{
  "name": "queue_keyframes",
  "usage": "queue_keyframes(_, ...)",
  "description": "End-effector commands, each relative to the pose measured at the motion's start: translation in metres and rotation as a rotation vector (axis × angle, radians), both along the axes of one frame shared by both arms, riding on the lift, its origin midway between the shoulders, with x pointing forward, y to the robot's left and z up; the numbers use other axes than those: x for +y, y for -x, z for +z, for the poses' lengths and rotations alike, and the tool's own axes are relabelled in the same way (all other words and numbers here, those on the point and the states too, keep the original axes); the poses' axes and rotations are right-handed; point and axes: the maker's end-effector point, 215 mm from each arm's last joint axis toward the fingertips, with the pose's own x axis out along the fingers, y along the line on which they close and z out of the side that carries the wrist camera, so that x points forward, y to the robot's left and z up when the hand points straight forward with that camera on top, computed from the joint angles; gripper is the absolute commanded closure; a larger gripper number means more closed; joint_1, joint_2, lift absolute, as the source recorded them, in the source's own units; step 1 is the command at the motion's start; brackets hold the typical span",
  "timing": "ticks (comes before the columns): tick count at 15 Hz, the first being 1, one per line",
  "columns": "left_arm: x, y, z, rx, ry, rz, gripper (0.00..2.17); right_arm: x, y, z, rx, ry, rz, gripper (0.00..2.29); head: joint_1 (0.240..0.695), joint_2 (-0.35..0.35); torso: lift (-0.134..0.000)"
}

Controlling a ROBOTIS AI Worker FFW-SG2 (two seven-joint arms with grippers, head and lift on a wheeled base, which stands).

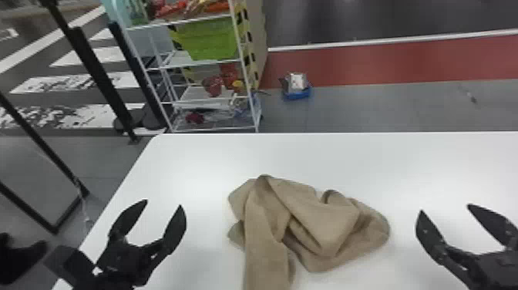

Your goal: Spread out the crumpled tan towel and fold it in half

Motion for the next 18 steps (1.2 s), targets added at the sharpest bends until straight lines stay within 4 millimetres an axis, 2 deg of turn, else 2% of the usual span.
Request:
queue_keyframes(1,0.0,0.0,0.0,0.0,0.002,0.001,0.14,0.001,0.0,0.0,0.0,-0.003,-0.002,0.15,0.695,0.244,-0.124)
queue_keyframes(14,-0.002,-0.001,0.001,-0.003,0.003,-0.002,0.14,0.0,-0.001,0.001,-0.002,-0.006,-0.002,0.15,0.695,0.239,-0.124)
queue_keyframes(18,-0.001,-0.001,0.002,-0.004,0.002,-0.001,0.14,0.016,-0.003,0.012,-0.03,0.028,0.078,0.15,0.695,0.245,-0.124)
